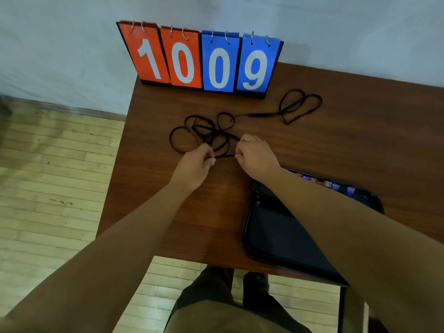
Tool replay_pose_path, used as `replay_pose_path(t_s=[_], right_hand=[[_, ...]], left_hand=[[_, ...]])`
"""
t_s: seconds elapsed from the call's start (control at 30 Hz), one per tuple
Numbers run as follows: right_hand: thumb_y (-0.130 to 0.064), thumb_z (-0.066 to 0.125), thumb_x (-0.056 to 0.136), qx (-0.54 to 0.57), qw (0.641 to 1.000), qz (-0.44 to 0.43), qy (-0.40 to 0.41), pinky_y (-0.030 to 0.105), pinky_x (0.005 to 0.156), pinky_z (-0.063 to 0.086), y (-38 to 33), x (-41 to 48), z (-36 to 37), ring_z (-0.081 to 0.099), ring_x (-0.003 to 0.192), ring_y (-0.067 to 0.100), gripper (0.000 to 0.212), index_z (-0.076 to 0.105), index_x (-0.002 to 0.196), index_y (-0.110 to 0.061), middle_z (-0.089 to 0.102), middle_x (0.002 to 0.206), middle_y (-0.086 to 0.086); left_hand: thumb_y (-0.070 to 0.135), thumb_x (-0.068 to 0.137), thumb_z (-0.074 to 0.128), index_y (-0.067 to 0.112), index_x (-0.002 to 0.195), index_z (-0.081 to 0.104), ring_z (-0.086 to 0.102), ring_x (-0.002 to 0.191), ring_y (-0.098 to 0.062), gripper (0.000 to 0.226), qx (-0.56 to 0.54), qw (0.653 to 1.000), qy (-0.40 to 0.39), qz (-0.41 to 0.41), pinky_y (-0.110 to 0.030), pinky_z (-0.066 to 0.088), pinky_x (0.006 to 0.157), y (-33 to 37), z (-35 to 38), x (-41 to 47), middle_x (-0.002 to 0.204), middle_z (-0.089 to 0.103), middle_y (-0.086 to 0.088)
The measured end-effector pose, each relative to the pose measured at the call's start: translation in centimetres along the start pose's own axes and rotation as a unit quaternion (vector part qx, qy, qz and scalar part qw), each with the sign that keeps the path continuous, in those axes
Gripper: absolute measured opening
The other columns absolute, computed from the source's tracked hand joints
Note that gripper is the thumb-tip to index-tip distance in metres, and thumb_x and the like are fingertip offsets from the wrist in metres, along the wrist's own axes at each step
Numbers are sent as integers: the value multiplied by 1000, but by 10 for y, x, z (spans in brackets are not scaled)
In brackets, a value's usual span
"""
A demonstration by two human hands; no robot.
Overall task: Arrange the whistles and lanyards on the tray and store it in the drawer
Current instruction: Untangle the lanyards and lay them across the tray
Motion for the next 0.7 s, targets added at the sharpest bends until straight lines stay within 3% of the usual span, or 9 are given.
replay_pose_path(t_s=[0.1, 0.17, 0.23, 0.3, 0.37, 0.47, 0.57, 0.63, 0.7], right_hand=[[-20, 56, 96, 18, 999, -8, 32, 42, 90, 46, -5, -6, -26, 54, 102, 22, 11, 63, 89, -16, 56, 104, 2], [-23, 60, 94, 13, 998, -8, 63, 43, 90, 48, -5, -8, -43, 56, 100, 20, 7, 65, 93, -18, 58, 103, 0], [-26, 65, 92, 46, 996, 0, 82, 43, 99, 48, -6, -11, -60, 57, 113, 20, 25, 66, 116, -19, 61, 119, 1], [-25, 68, 92, 155, 986, -7, 56, 37, 113, 38, -11, -17, -74, 47, 133, 15, 53, 51, 142, -25, 53, 144, -2], [-24, 68, 94, 266, 964, -17, 18, 30, 115, 32, -21, -24, -87, 40, 139, 9, 59, 45, 148, -32, 46, 152, -7], [-23, 64, 97, 350, 936, -25, 16, 21, 97, 47, -32, -40, -112, 59, 111, -4, 35, 65, 132, -23, 67, 126, -7], [-23, 58, 101, 356, 933, -22, 51, 11, 59, 38, -34, -63, -144, 54, 61, -10, 19, 72, 108, -12, 67, 89, -2], [-24, 57, 101, 364, 929, -21, 67, 11, 62, 41, -34, -78, -164, 60, 65, -6, 20, 73, 102, -13, 71, 89, -1], [-26, 58, 100, 372, 925, -31, 71, 25, 84, 49, -35, -91, -179, 69, 85, 9, 18, 72, 98, -15, 76, 85, 0]], left_hand=[[25, 100, 58, 25, 104, 61, 60, 84, -5, 5, -50, 998, 21, 15, -18, 44, 66, 20, -26, -4, 89, 61, 15], [25, 99, 60, 27, 103, 63, 60, 87, -1, 6, -82, 996, 32, 27, -14, 43, 70, 36, -45, -6, 91, 62, 18], [25, 98, 61, 30, 104, 65, 61, 94, 0, 10, -101, 994, 18, 34, -17, 47, 79, 54, -60, -6, 97, 65, 18], [23, 97, 61, 34, 104, 64, 62, 97, 1, 13, -110, 993, 9, 43, -20, 50, 82, 73, -74, -9, 99, 65, 18], [21, 97, 61, 35, 103, 61, 62, 98, 2, 15, -118, 991, 26, 61, -19, 49, 81, 93, -90, -17, 100, 65, 18], [19, 98, 59, 35, 101, 61, 61, 95, 4, 16, -116, 987, 62, 92, -17, 48, 79, 118, -112, -31, 98, 64, 20], [18, 98, 60, 31, 102, 63, 61, 96, 1, 14, -120, 983, 96, 104, -21, 50, 83, 134, -128, -45, 99, 64, 18], [18, 98, 60, 29, 102, 63, 60, 95, 0, 13, -120, 979, 117, 116, -23, 50, 83, 145, -134, -54, 99, 64, 16], [17, 98, 60, 28, 103, 64, 60, 95, -1, 12, -132, 974, 133, 128, -22, 49, 83, 156, -135, -63, 99, 65, 15]])
Point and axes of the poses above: each hand's wrist, its own x-axis towards the middle knuckle, its own z-axis out of the palm, y = z × x, the point moved 6 cm from there along x, towards the middle knuckle
